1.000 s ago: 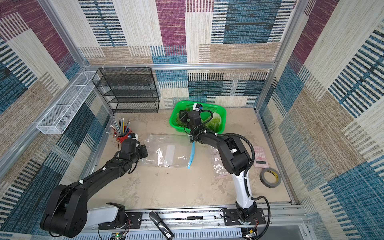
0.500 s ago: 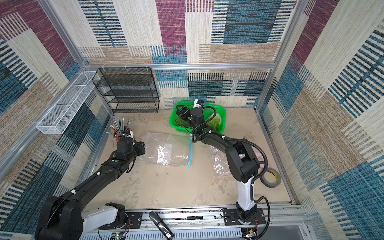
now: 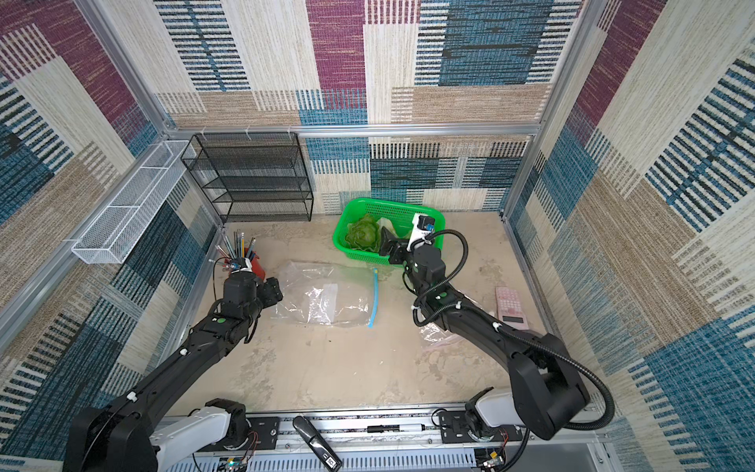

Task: Open the zip-top bag and take out the chinese cabbages
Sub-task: Place the Chinese cabbage in the basket, then reset both arms

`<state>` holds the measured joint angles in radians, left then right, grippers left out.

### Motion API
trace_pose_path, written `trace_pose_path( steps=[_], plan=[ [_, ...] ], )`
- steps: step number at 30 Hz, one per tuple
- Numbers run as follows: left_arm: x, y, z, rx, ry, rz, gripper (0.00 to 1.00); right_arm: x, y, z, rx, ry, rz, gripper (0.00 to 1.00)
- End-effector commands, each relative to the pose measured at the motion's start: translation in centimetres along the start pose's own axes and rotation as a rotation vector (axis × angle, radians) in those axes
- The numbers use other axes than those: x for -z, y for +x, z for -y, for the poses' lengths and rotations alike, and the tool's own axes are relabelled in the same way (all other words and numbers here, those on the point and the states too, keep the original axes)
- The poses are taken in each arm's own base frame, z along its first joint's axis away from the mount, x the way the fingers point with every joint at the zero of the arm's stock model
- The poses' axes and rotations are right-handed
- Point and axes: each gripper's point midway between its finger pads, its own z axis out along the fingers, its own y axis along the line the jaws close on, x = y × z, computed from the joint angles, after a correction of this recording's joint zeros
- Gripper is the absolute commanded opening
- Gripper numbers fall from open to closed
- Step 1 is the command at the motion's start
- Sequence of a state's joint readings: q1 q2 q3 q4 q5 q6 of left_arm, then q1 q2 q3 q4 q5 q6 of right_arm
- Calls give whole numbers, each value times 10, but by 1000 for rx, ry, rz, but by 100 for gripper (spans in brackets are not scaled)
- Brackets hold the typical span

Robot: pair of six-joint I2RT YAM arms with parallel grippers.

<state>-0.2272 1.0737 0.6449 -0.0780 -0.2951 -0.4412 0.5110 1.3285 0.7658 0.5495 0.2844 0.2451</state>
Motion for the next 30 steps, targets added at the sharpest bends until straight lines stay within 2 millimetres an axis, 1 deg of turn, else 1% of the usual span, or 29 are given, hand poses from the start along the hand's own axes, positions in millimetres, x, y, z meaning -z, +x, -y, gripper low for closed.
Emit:
trace_pose_path(
  steps=[1, 3, 6, 8, 9, 10, 11, 14, 16, 18, 21, 23, 25, 27, 28, 30],
  plan=[
    [7, -5, -14, -36, -66, 35, 80, 23, -16, 29, 257, 73, 118, 99],
    [8, -6, -23, -70, -110, 57, 82, 37, -7, 52, 316, 102, 116, 99],
    [8, -7, -30, -111, -139, 101, 84, 55, 9, 82, 356, 127, 113, 99],
    [9, -9, -35, -133, -158, 128, 85, 58, 18, 93, 380, 132, 90, 99],
    [9, -11, -37, -149, -169, 140, 88, 58, 23, 99, 394, 139, 70, 99],
    [9, -13, -40, -177, -191, 159, 94, 58, 30, 106, 406, 155, 47, 99],
    [7, -15, -44, -212, -220, 182, 99, 57, 35, 115, 414, 177, 27, 99],
    [-3, -23, -61, -282, -331, 229, 99, 62, 50, 137, 404, 209, 5, 99],
    [-9, -21, -64, -312, -357, 216, 99, 64, 58, 147, 374, 203, -2, 99],
    [-13, -17, -61, -332, -337, 221, 99, 66, 65, 155, 363, 211, -8, 99],
    [-12, -14, -60, -318, -299, 307, 99, 69, 67, 164, 348, 215, 18, 99],
    [-14, -12, -59, -307, -270, 355, 99, 68, 67, 171, 318, 212, 34, 99],
    [-22, -5, -60, -321, -271, 332, 99, 61, 75, 178, 302, 214, 4, 99],
    [-31, 1, -58, -336, -262, 314, 99, 57, 86, 178, 312, 193, -16, 99],
    [-34, 0, -56, -352, -258, 331, 100, 58, 89, 177, 316, 185, -7, 99],
    [-37, -3, -51, -344, -219, 366, 99, 60, 89, 183, 296, 204, -5, 99]
  ],
)
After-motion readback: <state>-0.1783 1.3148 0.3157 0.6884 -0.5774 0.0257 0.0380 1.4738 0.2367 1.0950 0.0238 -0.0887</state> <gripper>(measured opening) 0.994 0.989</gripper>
